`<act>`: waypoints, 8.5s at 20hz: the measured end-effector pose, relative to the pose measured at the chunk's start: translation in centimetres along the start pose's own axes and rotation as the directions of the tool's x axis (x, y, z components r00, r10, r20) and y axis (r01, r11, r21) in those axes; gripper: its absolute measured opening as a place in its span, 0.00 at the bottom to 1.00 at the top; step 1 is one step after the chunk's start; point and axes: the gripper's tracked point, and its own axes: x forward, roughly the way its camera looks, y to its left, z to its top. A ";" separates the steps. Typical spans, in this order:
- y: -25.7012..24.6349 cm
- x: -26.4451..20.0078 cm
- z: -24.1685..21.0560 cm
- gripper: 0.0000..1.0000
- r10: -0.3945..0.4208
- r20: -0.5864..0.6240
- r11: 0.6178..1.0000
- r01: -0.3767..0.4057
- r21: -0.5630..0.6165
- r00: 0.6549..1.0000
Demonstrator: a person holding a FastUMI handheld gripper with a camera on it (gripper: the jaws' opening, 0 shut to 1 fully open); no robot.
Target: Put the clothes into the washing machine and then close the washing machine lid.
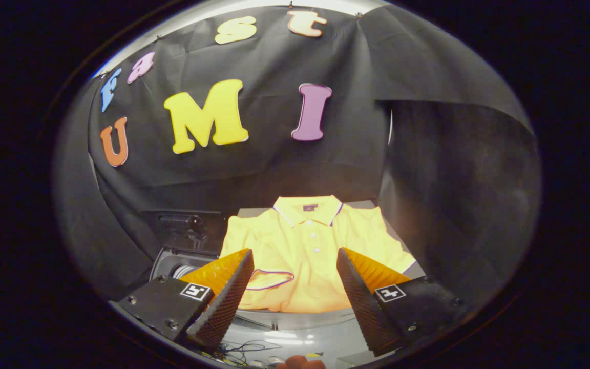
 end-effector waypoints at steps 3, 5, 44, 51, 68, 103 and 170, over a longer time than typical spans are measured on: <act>-0.9 4.6 0.1 1.00 -0.002 -0.083 1.000 0.001 -0.016 0.997; -1.4 7.2 -0.4 1.00 -0.007 -0.146 1.000 0.003 -0.024 0.989; 0.6 5.2 11.3 0.06 -0.022 -0.081 0.989 0.009 -0.150 0.996; 5.7 2.6 13.3 0.06 0.063 -0.036 0.976 -0.069 -0.205 0.997; 29.9 0.0 13.8 0.06 0.425 -0.080 0.842 -0.426 -0.331 0.902; 37.7 23.3 -20.7 0.06 0.281 -0.422 0.856 -0.424 -0.297 0.862; 41.3 29.5 3.5 1.00 0.175 -0.241 0.972 -0.207 -0.114 0.955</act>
